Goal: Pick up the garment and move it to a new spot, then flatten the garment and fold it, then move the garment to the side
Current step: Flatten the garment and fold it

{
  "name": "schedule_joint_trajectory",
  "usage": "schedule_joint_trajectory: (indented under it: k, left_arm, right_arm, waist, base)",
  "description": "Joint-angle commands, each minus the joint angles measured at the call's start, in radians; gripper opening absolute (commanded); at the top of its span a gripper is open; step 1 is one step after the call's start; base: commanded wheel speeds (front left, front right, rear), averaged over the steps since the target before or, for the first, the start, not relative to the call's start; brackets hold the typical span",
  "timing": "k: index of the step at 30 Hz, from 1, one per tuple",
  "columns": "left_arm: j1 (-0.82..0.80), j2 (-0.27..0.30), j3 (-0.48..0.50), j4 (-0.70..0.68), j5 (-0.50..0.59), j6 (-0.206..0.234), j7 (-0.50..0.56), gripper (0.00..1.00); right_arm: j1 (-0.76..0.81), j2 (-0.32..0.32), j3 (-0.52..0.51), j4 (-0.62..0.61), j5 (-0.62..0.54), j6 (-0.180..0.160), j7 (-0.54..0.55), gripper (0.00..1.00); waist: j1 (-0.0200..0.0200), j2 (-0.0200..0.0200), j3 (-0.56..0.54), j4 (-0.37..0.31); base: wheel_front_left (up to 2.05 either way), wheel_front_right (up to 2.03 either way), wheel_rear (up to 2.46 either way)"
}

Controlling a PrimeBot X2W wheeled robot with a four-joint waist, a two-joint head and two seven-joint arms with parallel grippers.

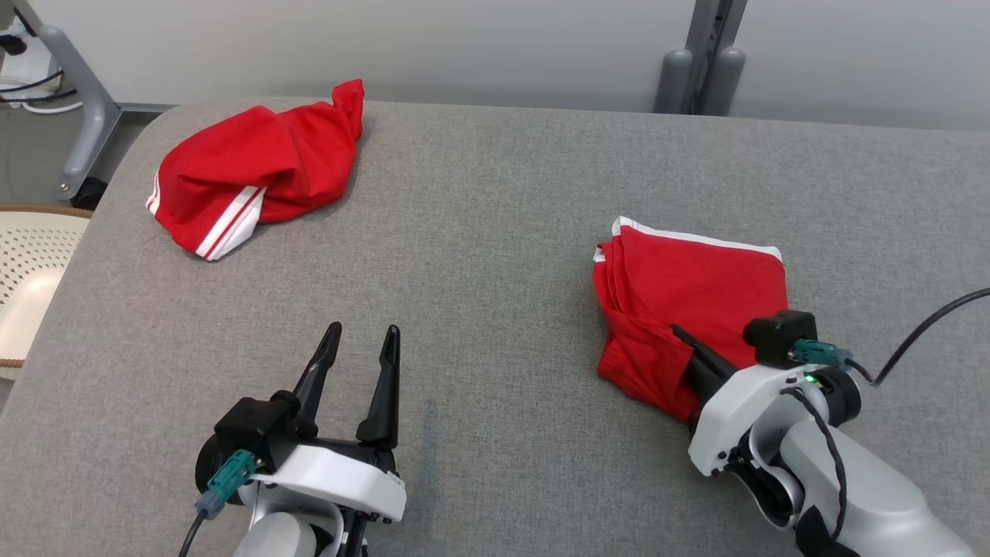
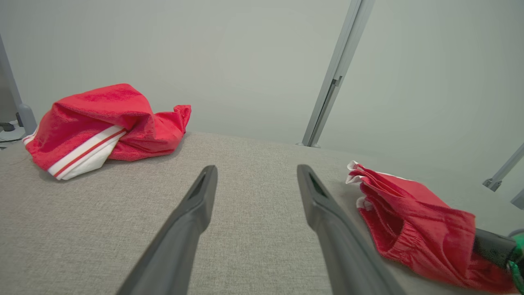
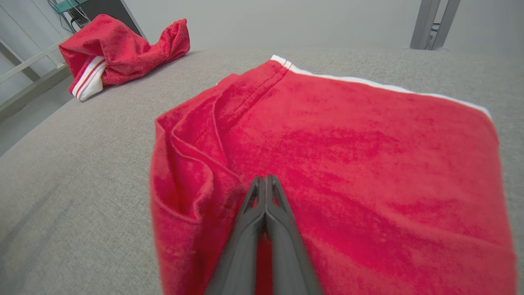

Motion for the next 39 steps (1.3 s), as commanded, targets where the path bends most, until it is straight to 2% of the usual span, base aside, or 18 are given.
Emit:
schedule_joint_trajectory:
  k: [1,9,18,23,25,26,28,31,32,36,37,39]
  left_arm:
    - [-0.017,0.002,0.005,-0.003,0.006,-0.004,-0.001,1.0]
    - [-0.013,-0.001,0.012,-0.008,0.009,-0.004,-0.001,1.0]
    - [-0.01,-0.004,0.02,-0.009,0.013,-0.006,-0.001,1.0]
    - [-0.001,-0.004,0.027,-0.008,0.016,-0.007,-0.001,1.0]
    - [0.006,-0.004,0.028,-0.007,0.019,-0.008,-0.001,1.0]
    - [0.007,-0.004,0.028,-0.007,0.019,-0.01,-0.001,1.0]
    - [0.011,-0.004,0.029,-0.006,0.021,-0.011,-0.001,1.0]
    - [0.017,-0.004,0.028,-0.003,0.024,-0.015,-0.001,1.0]
    - [0.018,-0.004,0.029,-0.002,0.026,-0.015,-0.001,1.0]
    - [0.02,-0.005,0.035,-0.005,0.038,-0.011,-0.001,1.0]
    - [0.02,-0.005,0.035,-0.005,0.038,-0.011,-0.001,1.0]
    - [0.025,-0.007,0.037,-0.006,0.042,-0.008,-0.001,1.0]
  right_arm:
    - [-0.01,0.0,0.011,0.008,0.0,0.0,-0.003,0.0]
    - [-0.028,0.024,0.138,-0.003,0.004,0.0,-0.015,0.0]
    - [-0.03,0.045,0.298,-0.023,0.014,0.0,-0.014,0.0]
    - [-0.053,0.037,0.271,-0.042,0.0,0.0,-0.036,0.0]
    - [-0.061,0.033,0.22,-0.067,-0.02,0.0,-0.041,0.11]
    - [-0.06,0.027,0.179,-0.088,-0.039,0.0,-0.041,0.29]
    - [-0.035,0.013,0.09,-0.132,-0.093,0.0,-0.041,0.48]
    - [0.02,0.001,-0.064,-0.205,-0.19,0.0,-0.04,0.96]
    - [0.04,-0.001,-0.12,-0.233,-0.224,0.0,-0.04,1.0]
    - [0.148,0.012,-0.338,-0.333,-0.351,0.0,-0.04,1.0]
    - [0.148,0.012,-0.338,-0.333,-0.351,0.0,-0.04,1.0]
    - [0.202,0.026,-0.435,-0.381,-0.413,0.0,-0.04,1.0]
  waist:
    - [0.0,0.0,0.004,0.007]
    - [0.0,0.0,0.009,0.024]
    - [0.0,0.0,0.009,0.007]
    - [0.0,0.0,-0.003,-0.011]
    - [0.0,0.0,-0.011,-0.021]
    - [0.0,0.0,-0.016,-0.026]
    - [0.0,0.0,-0.027,-0.037]
    - [0.0,0.0,-0.043,-0.053]
    - [0.0,0.0,-0.049,-0.058]
    - [0.0,0.0,-0.07,-0.081]
    - [0.0,0.0,-0.07,-0.081]
    - [0.0,0.0,-0.081,-0.092]
  base:
    - [0.0,0.0,0.0]
    - [0.0,0.0,0.0]
    - [0.0,0.0,0.0]
    - [0.0,0.0,0.0]
    - [0.0,0.0,0.0]
    - [0.0,0.0,0.0]
    - [0.0,0.0,0.0]
    - [0.0,0.0,0.0]
    - [0.0,0.0,0.0]
    - [0.0,0.0,0.0]
    - [0.0,0.0,0.0]
    - [0.0,0.0,0.0]
